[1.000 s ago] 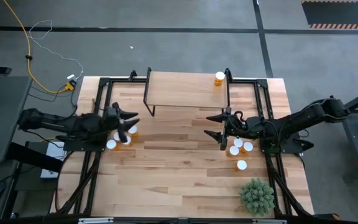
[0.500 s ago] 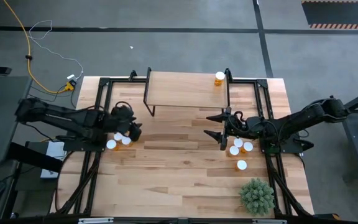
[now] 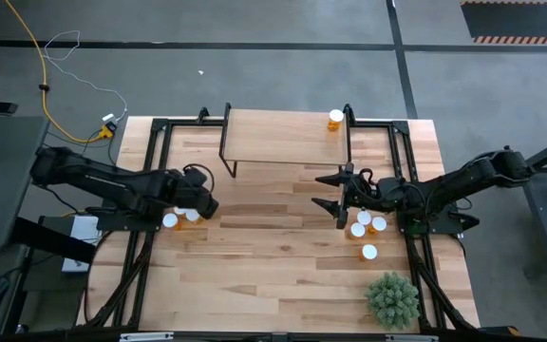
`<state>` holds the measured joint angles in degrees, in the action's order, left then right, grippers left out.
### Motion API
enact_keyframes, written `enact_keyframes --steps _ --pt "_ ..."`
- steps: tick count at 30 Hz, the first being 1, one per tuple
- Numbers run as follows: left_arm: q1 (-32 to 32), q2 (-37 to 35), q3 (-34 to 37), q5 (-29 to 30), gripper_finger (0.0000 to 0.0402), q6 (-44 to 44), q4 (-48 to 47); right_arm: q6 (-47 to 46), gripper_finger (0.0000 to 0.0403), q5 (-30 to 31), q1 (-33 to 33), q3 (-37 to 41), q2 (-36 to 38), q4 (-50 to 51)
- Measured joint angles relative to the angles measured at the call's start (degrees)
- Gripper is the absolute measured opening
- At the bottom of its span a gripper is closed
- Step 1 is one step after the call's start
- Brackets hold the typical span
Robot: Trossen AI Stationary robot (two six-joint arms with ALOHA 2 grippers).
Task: Pick and place medicine bottles onto shelf by color
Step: Put the yellow pill bottle on the shelf
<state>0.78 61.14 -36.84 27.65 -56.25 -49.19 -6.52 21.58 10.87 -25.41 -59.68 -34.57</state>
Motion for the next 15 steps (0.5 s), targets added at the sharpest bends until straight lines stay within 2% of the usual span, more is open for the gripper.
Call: enact_keyframes --steps 9,15 --pt "0.04 2.88 0.00 -1.51 0.0206 0.18 -0.06 0.11 0.0289 -0.02 0.00 0.00 0.00 -0.23" --pt "0.02 3.24 0.00 -1.46 0.0223 1.39 -0.09 0.06 0.0289 -0.02 0.00 0.00 0.00 -0.31"
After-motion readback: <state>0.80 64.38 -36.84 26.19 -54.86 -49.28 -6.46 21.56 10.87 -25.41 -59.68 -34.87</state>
